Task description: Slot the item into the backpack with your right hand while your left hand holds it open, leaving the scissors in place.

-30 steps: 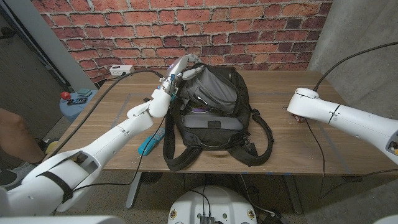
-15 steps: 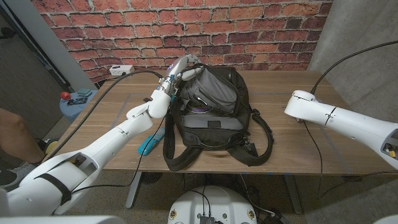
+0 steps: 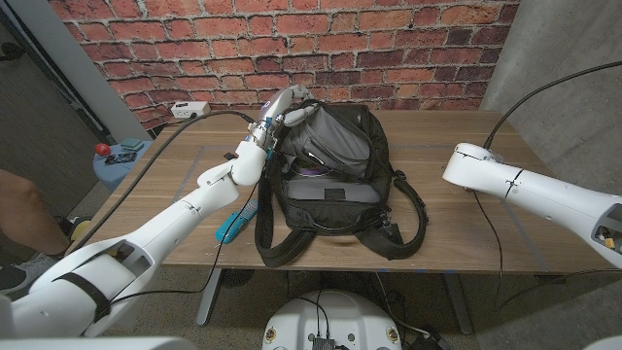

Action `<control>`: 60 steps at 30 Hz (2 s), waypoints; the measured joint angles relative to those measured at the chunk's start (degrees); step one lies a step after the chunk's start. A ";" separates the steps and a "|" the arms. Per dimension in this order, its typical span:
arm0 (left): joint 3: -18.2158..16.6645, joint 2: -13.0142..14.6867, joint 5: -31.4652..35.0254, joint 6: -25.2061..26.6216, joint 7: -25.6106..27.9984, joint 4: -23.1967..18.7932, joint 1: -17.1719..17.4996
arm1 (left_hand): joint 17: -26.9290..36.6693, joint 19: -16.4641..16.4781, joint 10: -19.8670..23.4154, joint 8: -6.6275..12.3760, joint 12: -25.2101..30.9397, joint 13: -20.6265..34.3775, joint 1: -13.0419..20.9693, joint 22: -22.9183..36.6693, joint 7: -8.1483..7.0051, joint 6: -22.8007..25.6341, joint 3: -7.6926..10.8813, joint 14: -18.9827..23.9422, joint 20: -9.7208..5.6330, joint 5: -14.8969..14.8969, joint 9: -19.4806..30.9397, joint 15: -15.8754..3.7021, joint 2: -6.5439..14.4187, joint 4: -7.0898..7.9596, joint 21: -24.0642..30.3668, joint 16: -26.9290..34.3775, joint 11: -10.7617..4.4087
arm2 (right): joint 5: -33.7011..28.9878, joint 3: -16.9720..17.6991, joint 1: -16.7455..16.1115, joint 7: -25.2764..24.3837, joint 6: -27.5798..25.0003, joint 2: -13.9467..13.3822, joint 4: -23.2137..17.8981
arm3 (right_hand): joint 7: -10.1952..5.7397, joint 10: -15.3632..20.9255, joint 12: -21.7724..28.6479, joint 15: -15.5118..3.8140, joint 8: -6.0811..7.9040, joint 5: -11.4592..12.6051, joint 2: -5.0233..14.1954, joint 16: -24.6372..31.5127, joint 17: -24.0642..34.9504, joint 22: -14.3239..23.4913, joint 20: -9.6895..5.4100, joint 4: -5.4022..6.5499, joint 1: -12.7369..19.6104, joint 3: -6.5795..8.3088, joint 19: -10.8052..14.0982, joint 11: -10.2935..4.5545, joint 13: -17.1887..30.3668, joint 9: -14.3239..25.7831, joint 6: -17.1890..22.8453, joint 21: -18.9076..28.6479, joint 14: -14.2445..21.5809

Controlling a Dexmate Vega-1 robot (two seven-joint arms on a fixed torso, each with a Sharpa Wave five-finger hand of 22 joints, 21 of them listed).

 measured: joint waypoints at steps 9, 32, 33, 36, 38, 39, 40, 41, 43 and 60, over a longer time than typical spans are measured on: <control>-0.05 0.01 0.04 -0.12 0.16 -0.01 0.10 | 0.00 0.00 0.00 0.18 0.00 -0.01 -0.02 0.00 -0.07 -0.07 0.00 0.00 0.00 0.00 -0.27 0.00 0.02 0.00 0.00 0.00 0.00 | -0.15 0.05 -0.34 -0.97 -0.03 0.65 0.82 | -0.66 1.90 1.29 -0.33 0.43 0.00 0.29 0.21 0.22 0.00 -1.04 0.00 1.34 0.00 1.67 -0.86 0.82 0.53 1.90 0.58 1.80; 0.19 -0.41 0.07 -1.33 0.46 1.57 -0.63 | -0.01 -0.53 -0.01 0.55 0.00 -0.01 -0.16 -0.01 0.23 -0.38 0.00 0.00 -0.11 0.23 -0.25 0.00 0.16 -0.01 0.00 0.00 0.00 | -0.27 0.90 -1.03 -2.25 -0.08 0.44 -0.10 | -1.28 2.73 2.57 -0.64 0.64 -0.02 0.60 0.42 0.79 -0.01 -2.05 0.08 2.71 0.42 2.23 -1.47 1.09 1.07 3.32 0.79 2.94; 0.19 -0.41 0.07 -1.33 0.56 1.55 -0.60 | -0.02 -0.53 0.00 0.55 0.00 -0.02 -0.16 -0.01 0.23 -0.38 0.00 0.00 -0.11 0.23 -0.26 0.00 0.16 -0.01 0.00 0.00 0.01 | -0.27 1.01 -1.18 -2.38 -0.08 0.28 -0.40 | -1.35 2.74 2.57 -0.77 0.67 -0.02 0.67 0.42 0.79 -0.01 -2.14 0.08 2.77 0.42 2.32 -1.48 1.08 1.06 3.46 0.79 3.07; 0.19 -0.38 0.07 -1.33 0.60 1.44 -0.46 | -0.02 -0.53 0.00 0.55 0.00 -0.02 -0.16 -0.01 0.23 -0.38 0.00 0.00 -0.11 0.23 -0.51 0.00 0.16 -0.01 0.00 0.00 0.01 | -0.27 1.19 -1.38 -2.72 -0.08 0.06 -0.79 | -1.16 3.11 2.57 -0.94 0.89 -0.05 0.65 0.42 1.06 -0.01 -2.15 0.08 3.09 0.42 2.32 -1.67 1.07 1.06 3.83 0.79 3.25; 0.19 -0.36 0.07 -1.33 0.60 1.33 -0.38 | -0.02 -0.53 0.00 0.55 0.00 -0.13 -0.16 -0.01 0.23 -0.38 0.00 0.00 -0.11 0.23 -0.53 0.00 0.16 -0.01 0.00 0.00 0.01 | -0.21 1.19 -1.38 -2.91 -0.08 0.06 -0.79 | -1.16 3.11 2.57 -0.84 0.92 -0.05 0.70 0.42 1.06 -0.01 -2.14 0.08 3.27 0.41 2.32 -1.67 1.07 1.12 3.83 0.79 3.55; 0.19 -0.35 0.07 -1.33 0.60 1.29 -0.34 | 0.06 -0.53 0.00 0.55 0.00 -0.16 -0.16 -0.01 0.23 -0.38 0.00 0.00 -0.11 0.23 -0.53 0.00 0.16 -0.01 0.00 0.00 0.01 | -0.09 1.45 -1.68 -3.12 -0.08 -0.34 -1.52 | -1.20 3.11 2.57 -0.84 0.92 -0.05 0.74 0.42 1.06 -0.01 -2.14 0.08 3.30 0.41 2.32 -1.67 1.06 1.23 3.87 0.79 3.55; 0.19 -0.34 0.07 -1.33 0.66 1.24 -0.29 | 0.21 -0.53 -0.01 0.54 0.00 -0.16 -0.16 -0.01 0.23 -0.38 0.00 0.00 -0.11 0.23 -0.53 0.00 0.16 -0.01 0.00 0.00 0.01 | 0.06 1.54 -1.76 -3.29 -0.08 -0.46 -1.74 | -1.28 3.11 2.57 -0.84 0.92 -0.05 0.74 0.42 1.06 -0.01 -2.14 0.08 3.30 0.41 2.32 -1.67 1.06 1.28 3.94 0.79 3.55; 0.19 -0.34 0.07 -1.33 0.66 1.24 -0.29 | 0.27 -0.53 0.00 0.54 0.00 -0.16 -0.16 -0.01 0.23 -0.38 0.00 0.00 -0.11 0.23 -0.53 0.00 0.16 -0.01 0.00 0.00 0.01 | 0.06 1.61 -1.82 -3.29 -0.08 -0.55 -1.91 | -1.37 3.11 2.57 -0.84 0.91 -0.05 0.74 0.42 1.06 -0.01 -2.14 0.08 3.31 0.41 2.32 -1.67 1.06 1.31 4.04 0.79 3.55; 0.18 -0.32 0.08 -1.34 0.68 1.17 -0.22 | 0.22 -0.53 -0.01 0.54 0.00 -0.16 -0.16 -0.01 0.23 -0.37 0.00 0.00 -0.11 0.23 -0.53 0.00 0.16 -0.01 0.00 0.00 0.01 | 0.34 1.90 -2.09 -3.60 -0.08 -0.94 -2.56 | -1.47 3.11 2.56 -0.84 0.91 -0.06 0.89 0.42 1.12 -0.01 -2.36 0.08 3.46 0.41 2.54 -1.67 1.06 1.33 4.13 0.79 3.55; -0.09 -0.25 0.14 -1.50 0.93 0.60 0.39 | 0.26 -0.52 -0.01 0.83 -0.27 -0.01 -0.16 -0.01 0.23 -0.37 0.00 0.00 -0.10 0.22 -0.66 0.00 0.16 -0.02 0.00 0.00 0.01 | 10.43 2.65 -2.44 -13.08 -0.08 -5.09 -9.40 | -1.45 3.46 2.89 -0.94 0.84 -0.23 0.96 0.41 1.59 -0.01 -2.44 0.08 3.53 0.40 2.63 -1.81 0.74 1.31 4.73 1.00 3.86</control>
